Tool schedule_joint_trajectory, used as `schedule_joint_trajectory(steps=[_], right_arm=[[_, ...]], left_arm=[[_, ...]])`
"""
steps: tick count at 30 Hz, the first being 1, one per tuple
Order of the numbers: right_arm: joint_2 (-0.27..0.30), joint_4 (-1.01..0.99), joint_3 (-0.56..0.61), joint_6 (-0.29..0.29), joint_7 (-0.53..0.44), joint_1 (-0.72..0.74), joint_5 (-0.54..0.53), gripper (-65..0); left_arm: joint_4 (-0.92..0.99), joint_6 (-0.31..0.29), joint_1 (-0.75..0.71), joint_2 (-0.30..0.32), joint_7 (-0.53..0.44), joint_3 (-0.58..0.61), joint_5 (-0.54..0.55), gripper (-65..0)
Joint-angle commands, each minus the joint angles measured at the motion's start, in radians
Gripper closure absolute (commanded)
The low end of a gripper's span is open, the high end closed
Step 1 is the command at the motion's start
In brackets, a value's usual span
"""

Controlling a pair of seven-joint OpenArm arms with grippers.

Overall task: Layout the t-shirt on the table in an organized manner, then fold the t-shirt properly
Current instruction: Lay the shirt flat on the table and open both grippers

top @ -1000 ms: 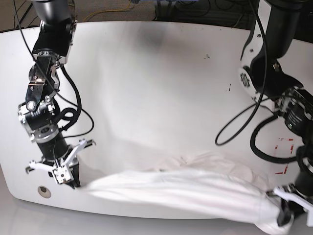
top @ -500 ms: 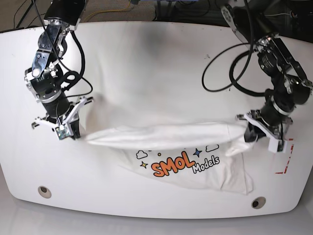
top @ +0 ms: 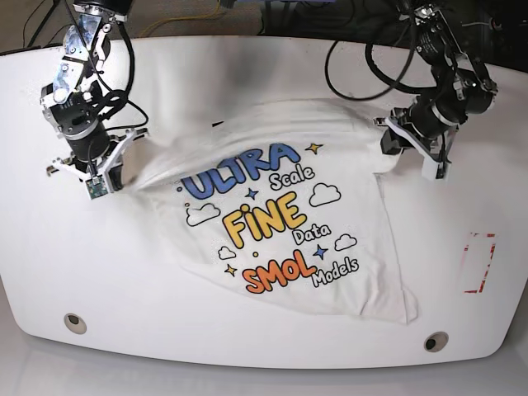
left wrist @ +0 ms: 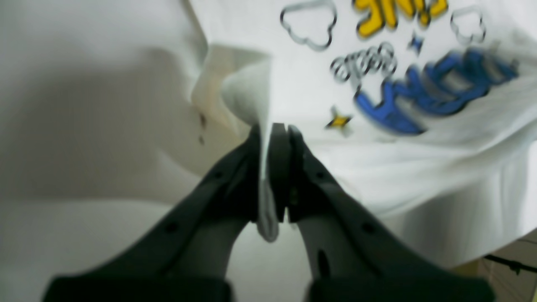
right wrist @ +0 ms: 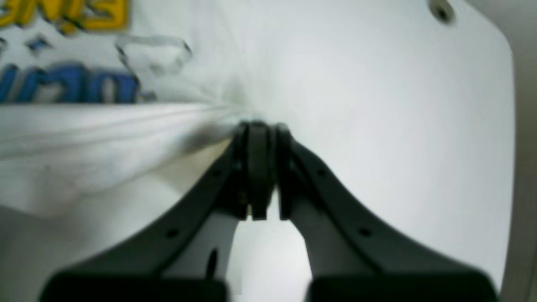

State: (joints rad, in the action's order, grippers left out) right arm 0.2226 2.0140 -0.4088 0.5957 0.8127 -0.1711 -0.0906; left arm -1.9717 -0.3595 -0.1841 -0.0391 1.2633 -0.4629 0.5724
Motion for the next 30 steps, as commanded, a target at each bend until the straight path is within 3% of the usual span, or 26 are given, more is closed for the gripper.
schedule_joint_trajectory(steps=[1,11,14,18,21,26,30], right_arm=[[0.011,0.02,0.001,0.002,-0.04,-0.009,-0.022,0.0],[0.008,0.02,0.0,-0.007,-0.04,-0.078,-0.021,-1.1],[0.005,0.02,-0.002,-0.009,-0.036,-0.08,-0.021,-7.5],[0.004,0.02,-0.002,-0.009,-0.036,-0.092,-0.021,-23.0],[0.004,0.02,-0.002,-0.009,-0.036,-0.095,-0.021,-36.3],[0.002,0.02,-0.002,-0.009,-0.039,-0.092,-0.021,-54.9],[0.002,0.02,-0.002,-0.009,-0.04,-0.092,-0.021,-60.7]], left_arm=[[-0.019,0.0,-0.024,0.009,-0.023,-0.003,0.036,0.0],[-0.019,0.0,-0.088,0.038,-0.018,0.002,0.061,0.0],[-0.018,-0.002,-0.088,0.043,-0.018,0.022,0.061,0.0],[-0.018,-0.002,-0.088,0.063,-0.017,0.057,0.061,-1.8],[-0.018,-0.002,-0.088,0.071,-0.017,0.072,0.059,-9.7],[-0.019,0.001,-0.087,0.071,-0.017,0.072,0.059,-30.1],[-0.019,0.003,-0.085,0.071,-0.017,0.072,0.057,-40.1]])
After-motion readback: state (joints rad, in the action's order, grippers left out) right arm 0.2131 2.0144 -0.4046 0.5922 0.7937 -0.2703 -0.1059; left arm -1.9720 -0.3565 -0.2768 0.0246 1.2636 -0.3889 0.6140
